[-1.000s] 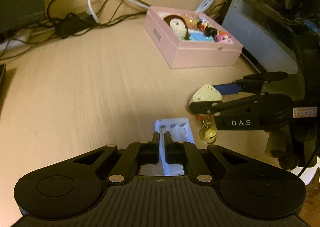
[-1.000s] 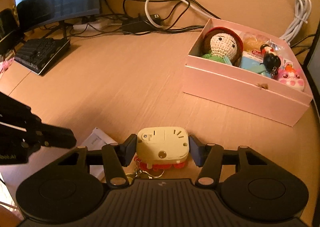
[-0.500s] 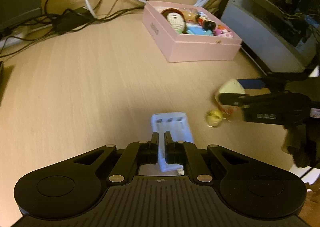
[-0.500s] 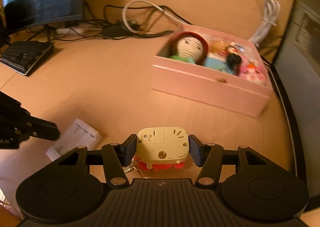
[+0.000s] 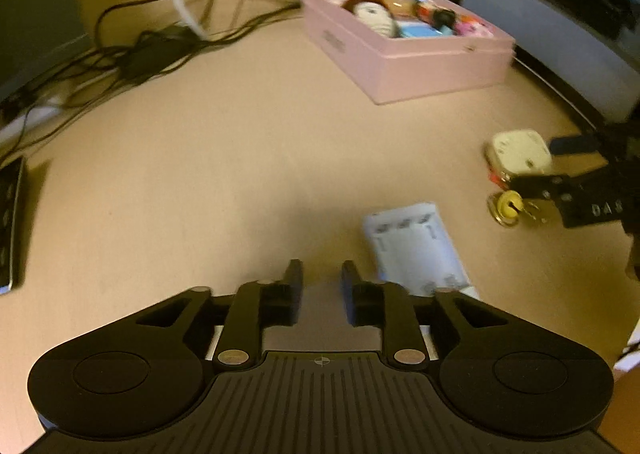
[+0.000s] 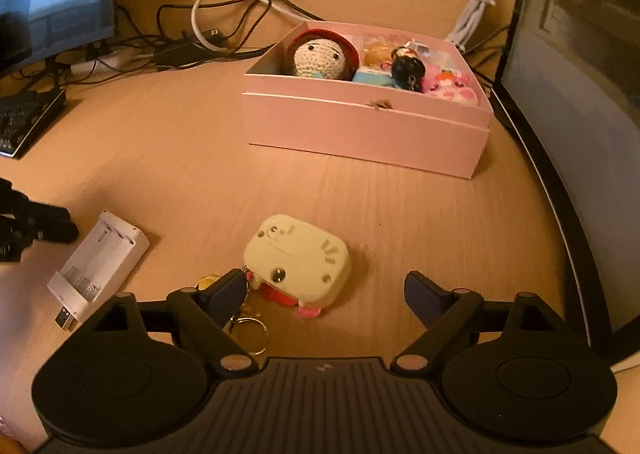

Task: Organize objects

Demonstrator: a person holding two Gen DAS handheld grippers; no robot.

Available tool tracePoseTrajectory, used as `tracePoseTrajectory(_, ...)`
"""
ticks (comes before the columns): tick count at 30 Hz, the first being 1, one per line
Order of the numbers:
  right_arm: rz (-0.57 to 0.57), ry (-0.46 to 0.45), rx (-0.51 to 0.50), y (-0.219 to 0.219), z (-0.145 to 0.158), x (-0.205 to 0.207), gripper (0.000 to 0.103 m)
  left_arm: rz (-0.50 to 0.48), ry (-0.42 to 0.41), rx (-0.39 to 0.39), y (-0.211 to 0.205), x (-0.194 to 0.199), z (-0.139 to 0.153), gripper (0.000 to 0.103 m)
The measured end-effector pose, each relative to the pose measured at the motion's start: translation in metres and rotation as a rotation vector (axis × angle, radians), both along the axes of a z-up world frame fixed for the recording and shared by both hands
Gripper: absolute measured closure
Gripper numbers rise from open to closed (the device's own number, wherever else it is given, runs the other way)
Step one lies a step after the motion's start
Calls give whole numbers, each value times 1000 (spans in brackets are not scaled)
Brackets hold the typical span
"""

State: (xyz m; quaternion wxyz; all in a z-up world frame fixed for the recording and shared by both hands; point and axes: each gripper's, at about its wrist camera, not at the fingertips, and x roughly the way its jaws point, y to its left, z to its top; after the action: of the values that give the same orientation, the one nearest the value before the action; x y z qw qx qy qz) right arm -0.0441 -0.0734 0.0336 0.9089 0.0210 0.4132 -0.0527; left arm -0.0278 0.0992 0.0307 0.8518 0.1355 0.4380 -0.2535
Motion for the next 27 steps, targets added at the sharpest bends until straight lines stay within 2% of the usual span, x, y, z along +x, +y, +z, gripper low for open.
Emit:
tracePoseTrajectory(2, -5, -2, 9, -2, -1, 0, 14, -16, 13, -9, -3, 1, 0, 63)
tracePoseTrajectory(4, -12, -6, 17, -4, -3, -1, 10, -47, 25, -13, -7, 0, -2, 47)
tracePoseTrajectory(7, -21, -8, 33, -7, -5, -2, 8, -66, 34, -19, -15, -3, -5, 33)
tracePoseTrajectory(9, -20, -9, 36, -8, -5, -3, 8, -6, 71, -85, -11, 4, -3, 34)
tracePoseTrajectory(11, -20, -9, 35, -10, -6, -4, 8, 83, 131, -200, 1, 7, 4, 38)
tracePoseTrajectory(13, -22, -9, 40, -12, -6, -6, 8, 73, 133, -277, -1, -2, 18, 38)
tracePoseTrajectory(14, -24, -10, 47, -13, -6, -6, 8, 45, 123, -280, -8, -9, 23, 38)
tracePoseTrajectory(16, -28, -10, 58, -15, -7, -6, 8, -3, 104, -251, -27, -19, 27, 38)
tracePoseTrajectory(19, -27, -8, 61, -17, -7, -6, 8, -54, 70, -160, -54, -29, 19, 37)
tracePoseTrajectory(21, -16, -11, 58, -17, -6, -6, 8, -67, 42, -72, -68, -34, 10, 37)
tracePoseTrajectory(24, 7, -27, 42, -15, -1, -9, 8, -67, 5, 17, -74, -38, 1, 37)
tracePoseTrajectory(27, 24, -41, 58, -13, 5, -9, 8, -41, 10, 4, -69, -35, -2, 37)
